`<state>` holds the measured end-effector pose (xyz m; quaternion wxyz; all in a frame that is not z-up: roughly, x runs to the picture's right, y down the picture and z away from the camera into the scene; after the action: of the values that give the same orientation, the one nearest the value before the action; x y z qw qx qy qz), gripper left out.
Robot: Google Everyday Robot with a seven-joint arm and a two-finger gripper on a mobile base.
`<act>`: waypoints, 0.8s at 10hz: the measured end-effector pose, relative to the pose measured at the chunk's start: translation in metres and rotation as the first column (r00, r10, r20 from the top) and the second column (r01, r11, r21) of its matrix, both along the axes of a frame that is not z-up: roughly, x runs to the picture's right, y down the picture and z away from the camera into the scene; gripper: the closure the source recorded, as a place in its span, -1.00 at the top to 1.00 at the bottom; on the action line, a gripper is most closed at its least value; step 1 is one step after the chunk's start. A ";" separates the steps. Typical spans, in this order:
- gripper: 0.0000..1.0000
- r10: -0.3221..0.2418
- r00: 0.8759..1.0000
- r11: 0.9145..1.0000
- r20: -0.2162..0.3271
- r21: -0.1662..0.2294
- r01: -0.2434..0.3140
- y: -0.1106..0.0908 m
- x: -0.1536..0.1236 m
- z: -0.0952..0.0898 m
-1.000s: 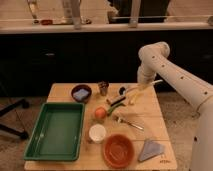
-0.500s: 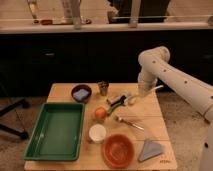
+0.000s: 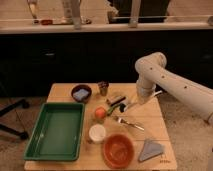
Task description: Wipe red bowl with brush
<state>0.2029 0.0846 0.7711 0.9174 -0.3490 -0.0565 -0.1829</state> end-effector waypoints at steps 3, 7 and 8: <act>-0.97 -0.019 0.999 1.000 0.026 -0.017 0.019 0.025 -0.013 -0.012; -0.97 -0.049 0.998 0.999 0.040 -0.010 0.049 0.059 -0.031 -0.034; -0.97 -0.054 0.997 0.998 0.046 -0.010 0.054 0.064 -0.035 -0.037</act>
<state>0.1675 0.1485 0.7337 0.9086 -0.3510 -0.0692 -0.2153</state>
